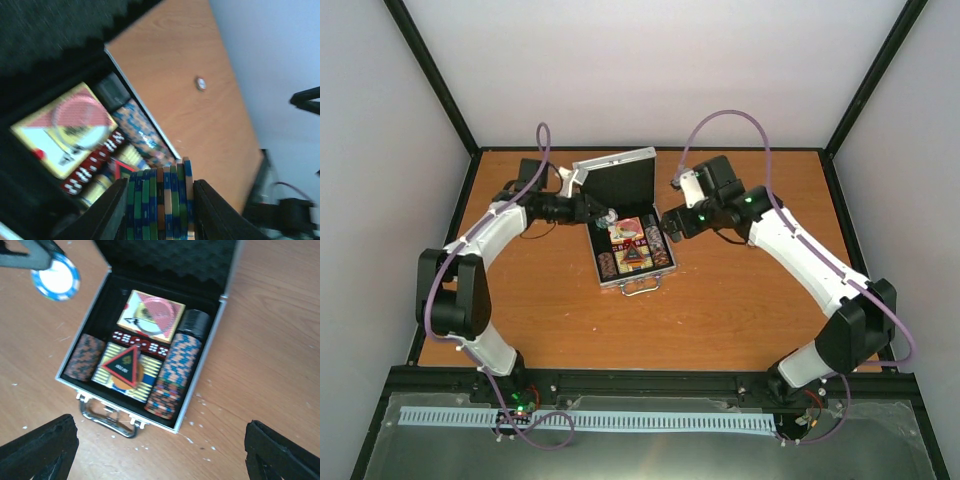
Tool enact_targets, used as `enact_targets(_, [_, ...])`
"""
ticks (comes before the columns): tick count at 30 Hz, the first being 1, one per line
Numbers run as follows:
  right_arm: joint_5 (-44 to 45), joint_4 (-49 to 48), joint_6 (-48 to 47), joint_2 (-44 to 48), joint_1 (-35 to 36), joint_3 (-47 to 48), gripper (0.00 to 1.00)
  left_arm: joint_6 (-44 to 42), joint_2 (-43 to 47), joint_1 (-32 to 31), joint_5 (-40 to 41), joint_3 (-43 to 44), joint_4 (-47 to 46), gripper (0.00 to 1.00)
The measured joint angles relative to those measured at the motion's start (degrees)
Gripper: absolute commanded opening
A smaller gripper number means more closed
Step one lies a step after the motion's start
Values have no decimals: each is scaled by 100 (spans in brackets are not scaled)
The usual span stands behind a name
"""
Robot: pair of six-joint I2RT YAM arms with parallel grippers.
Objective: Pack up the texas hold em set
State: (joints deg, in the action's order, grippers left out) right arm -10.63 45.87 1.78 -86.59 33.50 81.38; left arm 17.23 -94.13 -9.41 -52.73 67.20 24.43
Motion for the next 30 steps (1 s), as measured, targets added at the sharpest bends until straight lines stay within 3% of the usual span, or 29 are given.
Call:
enact_targets(8, [-11, -129, 63, 146, -459, -483, 91, -1550, 4, -140, 1644, 216, 363, 12])
enact_targets(21, [-155, -387, 105, 195, -671, -741, 91, -2889, 411, -1320, 3657, -361, 256, 11])
enact_targets(30, [-240, -522, 127, 203, -723, -892, 91, -3488, 411, -1609, 4712, -643, 87, 12])
